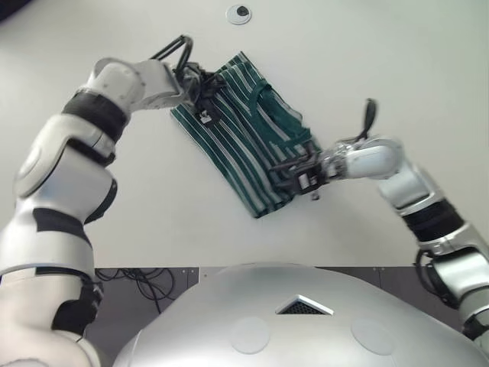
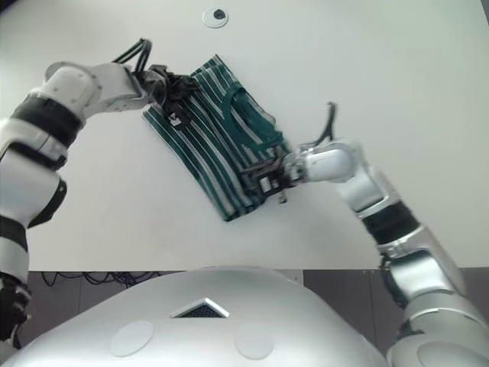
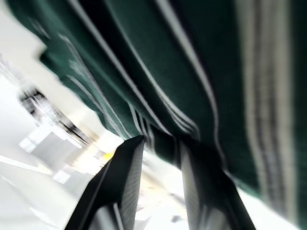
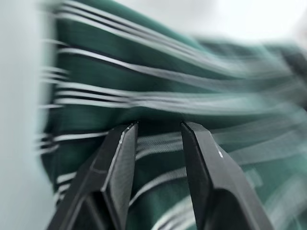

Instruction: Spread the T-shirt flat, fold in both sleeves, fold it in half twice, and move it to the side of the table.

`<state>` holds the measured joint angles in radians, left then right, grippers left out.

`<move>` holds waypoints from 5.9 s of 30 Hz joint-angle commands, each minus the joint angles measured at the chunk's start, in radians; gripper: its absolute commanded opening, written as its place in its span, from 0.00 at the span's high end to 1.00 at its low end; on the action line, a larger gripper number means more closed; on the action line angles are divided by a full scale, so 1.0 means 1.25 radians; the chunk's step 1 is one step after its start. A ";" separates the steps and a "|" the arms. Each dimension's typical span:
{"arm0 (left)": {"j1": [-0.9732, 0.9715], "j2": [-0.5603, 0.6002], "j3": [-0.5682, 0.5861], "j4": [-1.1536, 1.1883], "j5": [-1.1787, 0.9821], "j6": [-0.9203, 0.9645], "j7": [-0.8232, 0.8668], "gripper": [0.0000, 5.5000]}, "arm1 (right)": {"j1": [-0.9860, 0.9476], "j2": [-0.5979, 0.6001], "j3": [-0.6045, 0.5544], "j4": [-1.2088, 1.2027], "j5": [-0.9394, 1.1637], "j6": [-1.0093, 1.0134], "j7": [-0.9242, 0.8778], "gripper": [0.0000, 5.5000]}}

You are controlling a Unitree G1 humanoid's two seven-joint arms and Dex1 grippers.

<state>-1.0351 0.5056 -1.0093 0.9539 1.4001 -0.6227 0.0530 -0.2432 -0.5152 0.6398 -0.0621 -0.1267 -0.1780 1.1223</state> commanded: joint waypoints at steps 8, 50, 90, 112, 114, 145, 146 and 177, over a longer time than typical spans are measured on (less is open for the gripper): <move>0.057 0.167 0.169 0.005 -0.305 -0.219 0.394 0.77 | 0.131 -0.036 -0.379 0.012 0.191 -0.005 -0.179 0.71; 0.916 0.396 0.435 -0.717 -0.633 -0.293 -0.242 0.82 | 0.131 -0.067 -0.075 0.356 -0.181 -0.491 -0.290 0.53; 1.225 0.537 0.665 -0.982 -1.885 0.376 -1.044 0.97 | 0.344 -0.284 -0.244 -0.217 0.651 0.207 0.132 1.00; 0.959 0.216 0.763 -0.654 -1.509 0.459 -0.902 0.89 | 0.091 0.056 -0.270 0.128 0.345 0.266 -0.187 0.93; 0.946 0.205 0.777 -0.643 -1.488 0.477 -0.870 0.84 | 0.077 0.076 -0.295 0.160 0.334 0.265 -0.223 0.88; 1.058 0.188 0.692 -0.768 -0.974 -0.008 -0.748 0.69 | 0.292 0.009 -0.209 0.008 0.192 0.083 -0.127 0.84; 1.059 0.199 0.682 -0.744 -0.945 -0.029 -0.739 0.69 | 0.287 0.011 -0.211 0.012 0.196 0.094 -0.132 0.84; 1.009 0.272 0.521 -0.611 -0.882 -0.046 -0.663 0.69 | -0.167 0.280 -0.451 0.439 0.312 0.253 -0.398 0.84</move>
<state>0.1735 0.8265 -0.2912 0.1103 0.1855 -0.7643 -0.7313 -0.4181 -0.1966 0.1189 0.4306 0.2705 0.1544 0.6815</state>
